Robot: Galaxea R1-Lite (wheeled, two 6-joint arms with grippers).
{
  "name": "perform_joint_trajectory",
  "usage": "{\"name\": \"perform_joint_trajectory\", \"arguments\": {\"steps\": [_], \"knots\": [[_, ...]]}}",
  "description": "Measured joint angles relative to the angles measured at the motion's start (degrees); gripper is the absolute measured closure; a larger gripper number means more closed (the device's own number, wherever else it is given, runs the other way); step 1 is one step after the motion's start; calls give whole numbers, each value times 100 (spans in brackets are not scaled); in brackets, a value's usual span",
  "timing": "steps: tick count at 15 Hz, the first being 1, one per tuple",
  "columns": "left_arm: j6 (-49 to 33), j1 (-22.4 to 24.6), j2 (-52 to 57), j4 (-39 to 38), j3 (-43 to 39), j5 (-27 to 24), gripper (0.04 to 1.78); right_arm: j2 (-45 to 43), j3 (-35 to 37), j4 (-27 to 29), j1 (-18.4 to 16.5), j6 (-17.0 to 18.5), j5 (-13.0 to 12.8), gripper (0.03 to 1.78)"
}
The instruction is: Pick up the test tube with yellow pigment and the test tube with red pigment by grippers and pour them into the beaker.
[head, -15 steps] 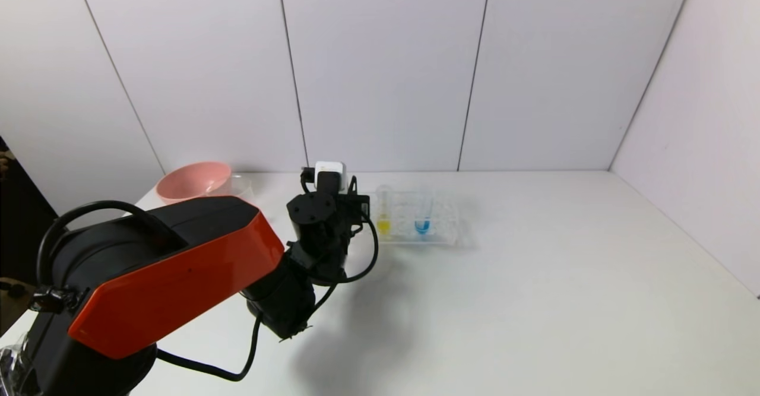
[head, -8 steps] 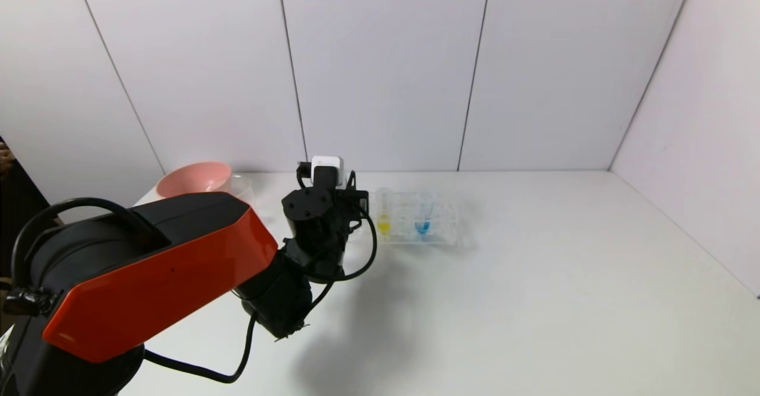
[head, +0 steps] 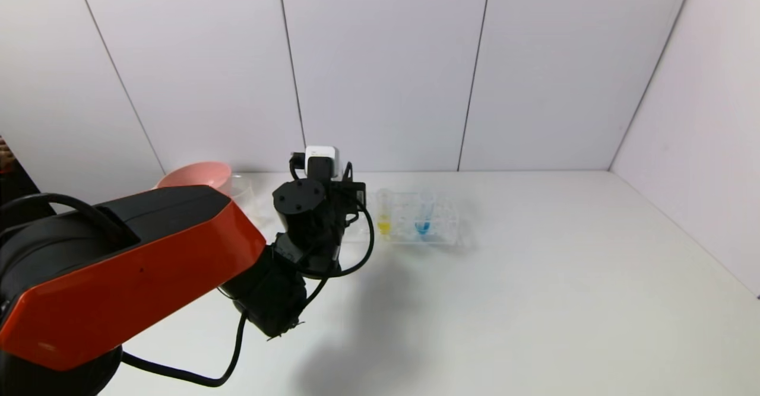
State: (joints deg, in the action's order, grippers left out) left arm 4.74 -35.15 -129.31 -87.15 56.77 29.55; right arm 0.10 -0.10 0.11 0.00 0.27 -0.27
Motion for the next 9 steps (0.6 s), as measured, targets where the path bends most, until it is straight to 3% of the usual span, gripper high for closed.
{"name": "perform_joint_trajectory", "arguments": {"steps": [9], "knots": [[137,-79,544,-2,-256,-4,129,0,0,2,0,0,0,11]]}}
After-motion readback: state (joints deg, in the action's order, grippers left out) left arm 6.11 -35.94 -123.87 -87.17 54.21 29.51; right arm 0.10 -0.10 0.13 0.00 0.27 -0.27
